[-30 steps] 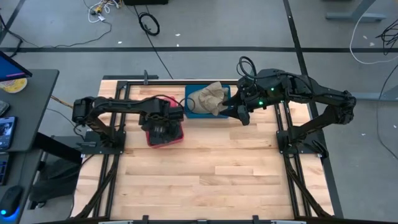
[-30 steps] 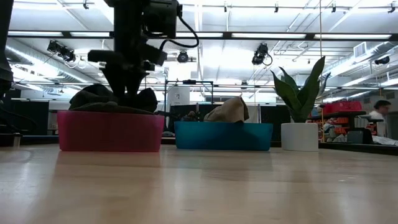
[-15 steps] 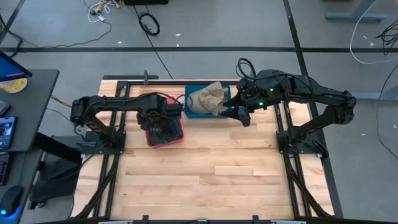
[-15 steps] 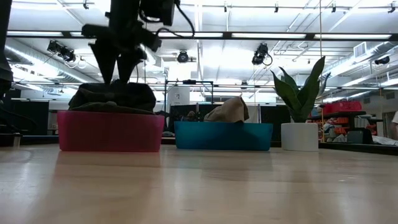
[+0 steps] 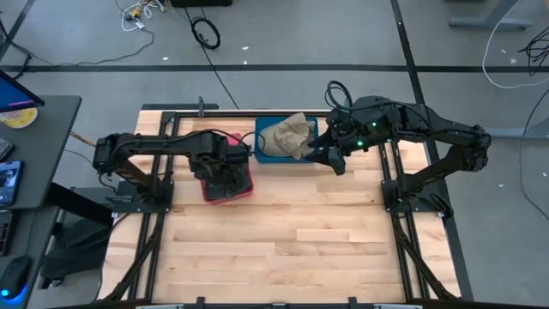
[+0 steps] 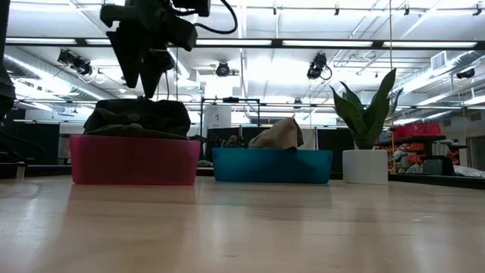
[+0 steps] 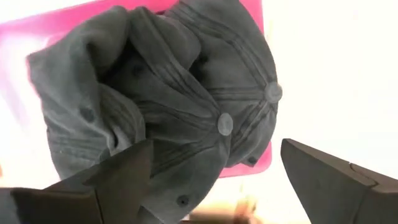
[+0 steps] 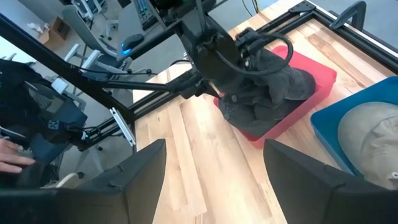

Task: Pick & Place hat
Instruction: Return to Home Position

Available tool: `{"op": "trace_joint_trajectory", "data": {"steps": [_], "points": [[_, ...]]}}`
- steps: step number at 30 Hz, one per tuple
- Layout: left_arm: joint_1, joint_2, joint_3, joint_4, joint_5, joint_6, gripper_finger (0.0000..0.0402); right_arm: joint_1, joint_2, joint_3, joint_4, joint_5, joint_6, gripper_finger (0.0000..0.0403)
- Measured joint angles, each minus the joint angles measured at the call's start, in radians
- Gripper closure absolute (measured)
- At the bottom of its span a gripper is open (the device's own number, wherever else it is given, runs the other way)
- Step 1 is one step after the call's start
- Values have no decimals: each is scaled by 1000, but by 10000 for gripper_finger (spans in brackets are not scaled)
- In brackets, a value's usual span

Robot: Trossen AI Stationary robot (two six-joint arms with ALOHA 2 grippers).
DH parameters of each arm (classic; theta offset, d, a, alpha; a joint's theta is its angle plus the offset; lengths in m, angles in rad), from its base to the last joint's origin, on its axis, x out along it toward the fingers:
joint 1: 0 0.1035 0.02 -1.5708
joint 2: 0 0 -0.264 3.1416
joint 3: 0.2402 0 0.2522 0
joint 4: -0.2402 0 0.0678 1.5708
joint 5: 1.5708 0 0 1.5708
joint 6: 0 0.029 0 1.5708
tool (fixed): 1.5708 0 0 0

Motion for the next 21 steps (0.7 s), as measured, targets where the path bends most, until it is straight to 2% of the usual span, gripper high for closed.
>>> {"op": "trace_joint_trajectory", "data": {"steps": [2,4,9,15,21], "points": [[0,-12,10,14,1,-61,46,0,0,0,-1,0,-3,130],[-6,-45,12,107,1,-140,58,0,0,0,-8,0,-3,130],[-58,-133,-28,564,-25,-226,117,0,-5,0,-29,0,-3,130],[-121,-148,-164,1015,-50,-228,214,0,-31,0,-42,0,-3,130],[-176,-148,-350,1346,-98,-251,331,0,-56,0,-56,0,-11,130]]}}
